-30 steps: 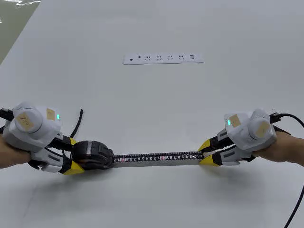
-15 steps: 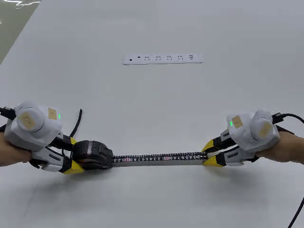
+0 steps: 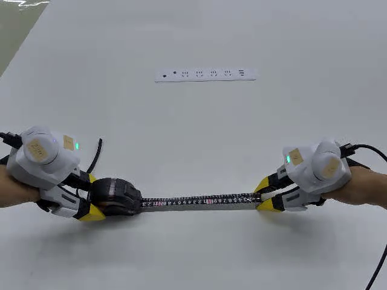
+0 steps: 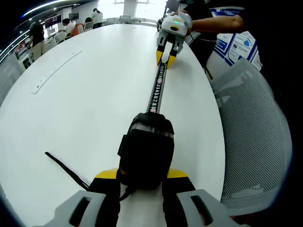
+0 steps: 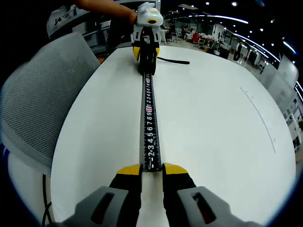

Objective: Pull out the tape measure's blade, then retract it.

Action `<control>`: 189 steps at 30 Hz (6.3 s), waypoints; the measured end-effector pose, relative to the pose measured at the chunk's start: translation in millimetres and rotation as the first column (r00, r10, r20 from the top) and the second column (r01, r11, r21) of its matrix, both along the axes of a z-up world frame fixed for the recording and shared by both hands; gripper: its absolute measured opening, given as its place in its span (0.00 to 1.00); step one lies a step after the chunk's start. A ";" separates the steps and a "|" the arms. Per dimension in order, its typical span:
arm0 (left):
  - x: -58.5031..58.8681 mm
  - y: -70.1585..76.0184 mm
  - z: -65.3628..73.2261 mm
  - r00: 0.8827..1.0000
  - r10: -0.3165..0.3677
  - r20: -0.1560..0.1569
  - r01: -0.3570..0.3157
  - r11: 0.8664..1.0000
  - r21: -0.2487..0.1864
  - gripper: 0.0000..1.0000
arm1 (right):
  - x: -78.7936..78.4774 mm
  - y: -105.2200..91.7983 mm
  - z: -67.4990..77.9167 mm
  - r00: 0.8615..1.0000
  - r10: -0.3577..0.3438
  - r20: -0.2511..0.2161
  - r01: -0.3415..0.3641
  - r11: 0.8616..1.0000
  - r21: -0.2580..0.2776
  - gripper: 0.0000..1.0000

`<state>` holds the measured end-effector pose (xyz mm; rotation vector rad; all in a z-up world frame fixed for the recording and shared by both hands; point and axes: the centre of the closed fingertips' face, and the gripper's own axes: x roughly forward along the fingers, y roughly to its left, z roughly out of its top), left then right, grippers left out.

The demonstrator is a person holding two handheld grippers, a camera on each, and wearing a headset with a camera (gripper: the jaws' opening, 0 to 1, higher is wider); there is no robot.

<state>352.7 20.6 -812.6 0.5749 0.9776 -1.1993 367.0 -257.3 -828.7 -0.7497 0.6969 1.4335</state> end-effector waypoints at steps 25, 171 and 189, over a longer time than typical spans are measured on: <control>-6.4 0.2 7.3 0.994 0.109 0.024 -0.107 0.992 -0.066 0.47 | 1.1 -8.9 3.4 0.997 -0.071 0.014 0.071 0.997 0.004 0.28; -46.9 -26.8 72.2 0.509 0.850 0.135 -0.743 0.513 -0.431 1.00 | -66.3 -3.7 47.2 0.880 -0.475 -0.026 0.463 0.844 0.270 0.72; -29.8 -20.7 61.7 0.412 0.896 0.166 -0.796 0.442 -0.413 0.99 | -42.0 -15.9 37.0 0.907 -0.421 0.018 0.405 0.882 0.242 0.52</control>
